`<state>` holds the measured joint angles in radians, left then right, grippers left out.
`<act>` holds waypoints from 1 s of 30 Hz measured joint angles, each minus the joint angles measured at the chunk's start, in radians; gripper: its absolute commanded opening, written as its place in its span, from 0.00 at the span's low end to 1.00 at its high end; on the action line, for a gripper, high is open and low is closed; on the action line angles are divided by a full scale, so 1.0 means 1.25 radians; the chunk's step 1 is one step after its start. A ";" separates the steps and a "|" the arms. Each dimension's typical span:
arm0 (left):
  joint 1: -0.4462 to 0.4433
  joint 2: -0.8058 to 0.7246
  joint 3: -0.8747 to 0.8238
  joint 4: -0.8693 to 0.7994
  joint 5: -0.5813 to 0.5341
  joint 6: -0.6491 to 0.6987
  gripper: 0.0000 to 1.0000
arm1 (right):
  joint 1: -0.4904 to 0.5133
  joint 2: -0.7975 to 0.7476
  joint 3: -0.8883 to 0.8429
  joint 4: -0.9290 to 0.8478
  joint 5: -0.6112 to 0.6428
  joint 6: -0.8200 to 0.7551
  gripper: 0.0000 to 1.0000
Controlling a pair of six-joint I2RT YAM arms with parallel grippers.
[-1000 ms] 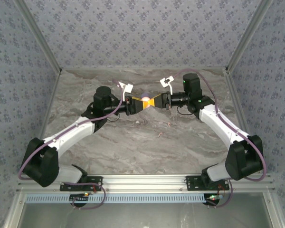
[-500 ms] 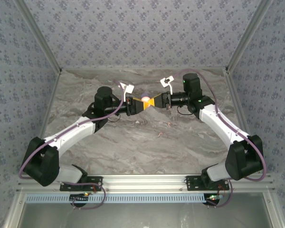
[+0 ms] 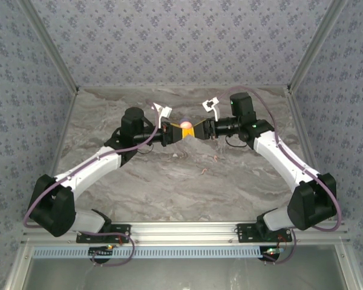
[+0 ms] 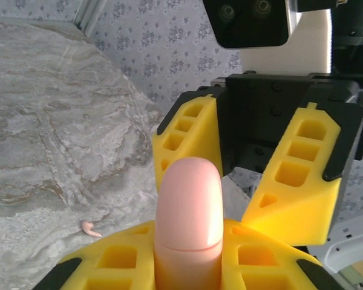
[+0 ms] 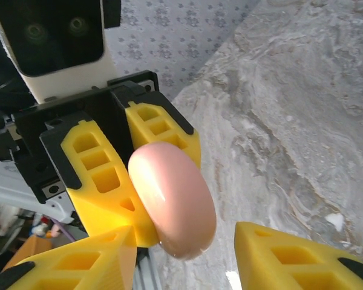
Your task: Insert the wireless bluetooth earbuds into the charging case
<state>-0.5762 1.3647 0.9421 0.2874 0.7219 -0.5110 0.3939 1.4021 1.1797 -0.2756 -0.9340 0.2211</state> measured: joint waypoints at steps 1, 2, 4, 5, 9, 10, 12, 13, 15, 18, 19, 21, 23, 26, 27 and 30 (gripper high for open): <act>0.000 0.000 0.000 0.000 -0.006 0.017 0.14 | 0.001 -0.006 0.001 -0.013 0.011 -0.006 0.50; 0.000 0.000 -0.001 0.004 -0.012 0.036 0.13 | 0.002 -0.014 0.002 -0.027 0.022 -0.014 0.51; -0.003 0.000 -0.012 0.032 -0.018 0.083 0.13 | 0.003 -0.029 0.002 -0.048 0.040 -0.024 0.51; -0.007 -0.001 -0.020 0.045 -0.023 0.113 0.13 | 0.004 -0.035 0.002 -0.056 0.048 -0.029 0.52; -0.030 -0.003 -0.039 0.051 -0.033 0.233 0.11 | 0.011 -0.055 0.002 -0.084 0.074 -0.045 0.52; -0.035 -0.003 -0.039 0.050 -0.034 0.258 0.11 | 0.013 -0.057 0.002 -0.089 0.081 -0.048 0.52; -0.043 -0.004 -0.039 0.051 -0.034 0.305 0.12 | 0.017 -0.059 0.003 -0.096 0.090 -0.052 0.53; -0.044 -0.004 -0.039 0.050 -0.034 0.320 0.12 | 0.018 -0.059 0.003 -0.099 0.093 -0.054 0.52; -0.047 -0.004 -0.039 0.050 -0.037 0.349 0.12 | 0.021 -0.059 0.004 -0.107 0.103 -0.059 0.53; -0.050 -0.005 -0.039 0.050 -0.040 0.377 0.11 | 0.021 -0.059 0.004 -0.115 0.114 -0.063 0.53; -0.052 -0.005 -0.039 0.050 -0.041 0.383 0.11 | 0.021 -0.059 0.004 -0.117 0.119 -0.064 0.53; -0.055 -0.005 -0.039 0.048 -0.046 0.397 0.10 | 0.021 -0.059 0.006 -0.124 0.126 -0.064 0.53; -0.056 -0.005 -0.039 0.046 -0.049 0.408 0.10 | 0.021 -0.059 0.007 -0.126 0.131 -0.064 0.53; -0.060 -0.007 -0.039 0.040 -0.056 0.424 0.09 | 0.022 -0.064 0.007 -0.131 0.145 -0.064 0.53; -0.061 -0.008 -0.039 0.038 -0.059 0.428 0.09 | 0.022 -0.067 0.007 -0.131 0.150 -0.064 0.53; -0.064 -0.010 -0.039 0.035 -0.065 0.439 0.09 | 0.022 -0.077 0.007 -0.131 0.168 -0.063 0.53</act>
<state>-0.6567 1.3518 0.8928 0.3313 0.6407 0.0376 0.4213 1.3056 1.1885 -0.4397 -0.7235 0.1417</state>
